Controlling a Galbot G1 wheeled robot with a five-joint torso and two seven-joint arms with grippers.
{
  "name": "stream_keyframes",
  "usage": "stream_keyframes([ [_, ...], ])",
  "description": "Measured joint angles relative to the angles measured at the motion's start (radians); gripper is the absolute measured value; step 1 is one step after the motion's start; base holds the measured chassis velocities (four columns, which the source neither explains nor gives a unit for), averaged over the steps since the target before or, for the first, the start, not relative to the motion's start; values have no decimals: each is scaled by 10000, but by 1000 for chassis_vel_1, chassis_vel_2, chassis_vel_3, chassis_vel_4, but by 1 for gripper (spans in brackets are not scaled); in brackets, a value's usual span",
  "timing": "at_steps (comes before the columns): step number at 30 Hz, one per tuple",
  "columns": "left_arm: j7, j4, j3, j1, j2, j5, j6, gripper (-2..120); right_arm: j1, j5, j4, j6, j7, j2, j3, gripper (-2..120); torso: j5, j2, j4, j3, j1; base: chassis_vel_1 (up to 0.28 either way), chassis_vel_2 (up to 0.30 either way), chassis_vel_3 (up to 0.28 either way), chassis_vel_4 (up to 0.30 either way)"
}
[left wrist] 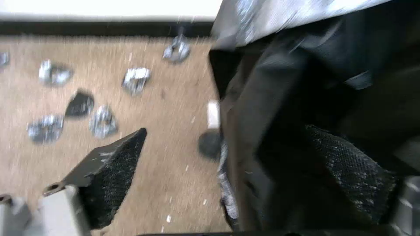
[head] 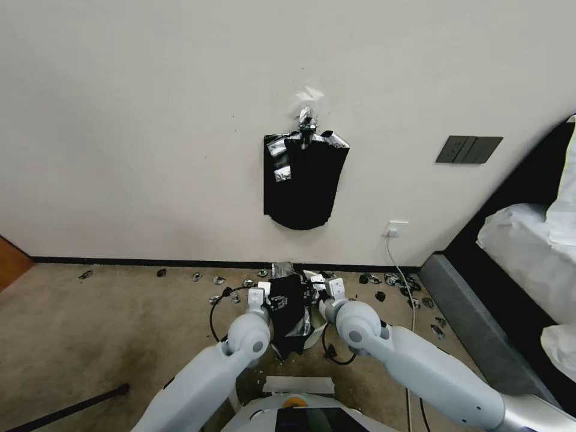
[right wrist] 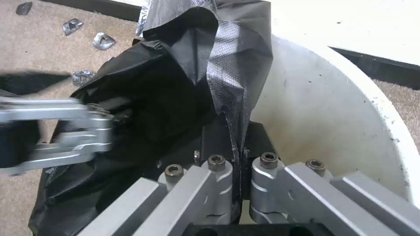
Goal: Place a trash bag onto the trash bin.
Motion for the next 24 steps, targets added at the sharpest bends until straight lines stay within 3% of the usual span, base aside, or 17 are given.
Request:
stream_keyframes([
  [7,-305,577,60,-219,-400,-431,240,73,11,26,41,15,1,-50,25,0,0,0,0,0,0,0,0,0,0],
  [15,-976,949,174,-506,-843,-1125,410,42,-29,29,46,48,-5,-82,94,0,4,2,4,-3,-1,0,0,0,0],
  [24,-1143,1063,169,-546,-888,-1377,282,12,-186,-48,44,58,-45,-95,190,0,-3,2,1,-3,-2,0,0,0,0],
])
